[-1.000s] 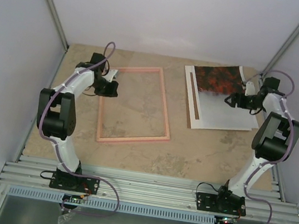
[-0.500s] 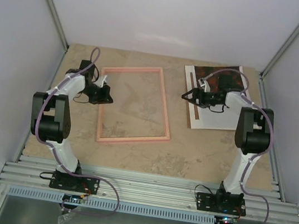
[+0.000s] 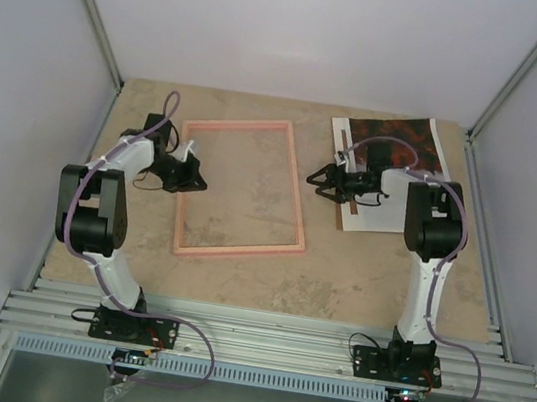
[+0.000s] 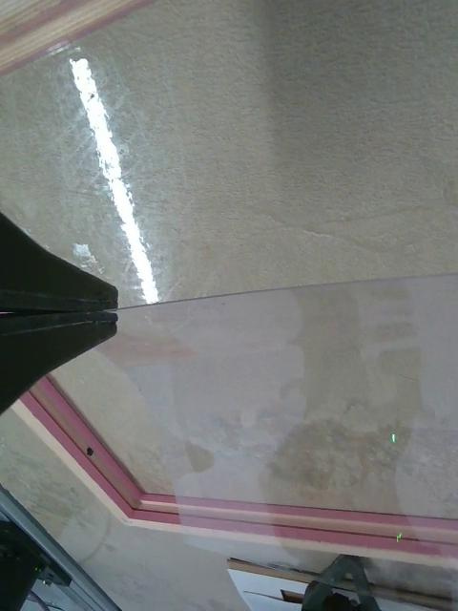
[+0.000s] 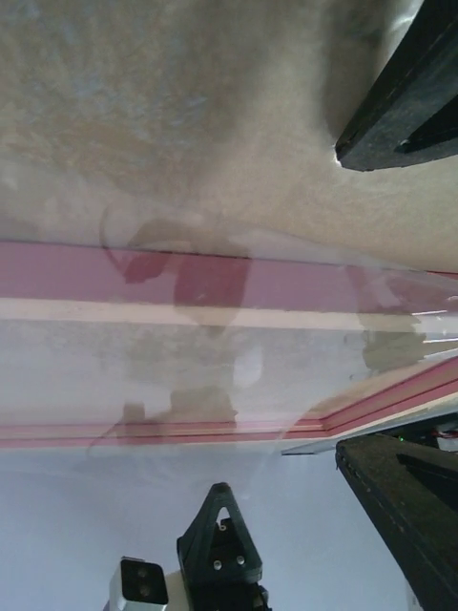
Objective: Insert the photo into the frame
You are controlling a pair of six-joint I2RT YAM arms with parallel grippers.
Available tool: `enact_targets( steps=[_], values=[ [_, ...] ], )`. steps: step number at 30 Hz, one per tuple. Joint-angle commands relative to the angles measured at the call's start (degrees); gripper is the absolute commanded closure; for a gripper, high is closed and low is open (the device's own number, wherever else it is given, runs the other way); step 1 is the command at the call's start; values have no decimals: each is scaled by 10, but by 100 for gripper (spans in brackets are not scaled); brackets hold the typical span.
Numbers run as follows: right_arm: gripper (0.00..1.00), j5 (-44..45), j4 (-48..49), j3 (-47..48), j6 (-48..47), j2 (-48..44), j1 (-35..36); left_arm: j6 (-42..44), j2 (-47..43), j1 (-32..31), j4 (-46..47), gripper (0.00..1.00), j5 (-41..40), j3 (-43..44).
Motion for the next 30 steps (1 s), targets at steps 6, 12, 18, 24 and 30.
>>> enact_targets(
  steps=[6, 12, 18, 24, 30],
  values=[
    [38, -22, 56, 42, 58, 62, 12, 5, 11, 2, 12, 100, 12, -9],
    [86, -30, 77, 52, 57, 54, 14, 15, 4, 2, 10, 100, 16, -11],
    [99, -31, 72, 70, 6, 13, 32, 41, -90, 2, 3, 100, -35, -3],
    [99, -22, 68, 113, -20, 8, 83, 112, -183, 2, -46, 100, -115, -8],
    [99, -20, 54, 154, -27, 43, 145, 144, -264, 7, -76, 96, -190, -33]
  ],
)
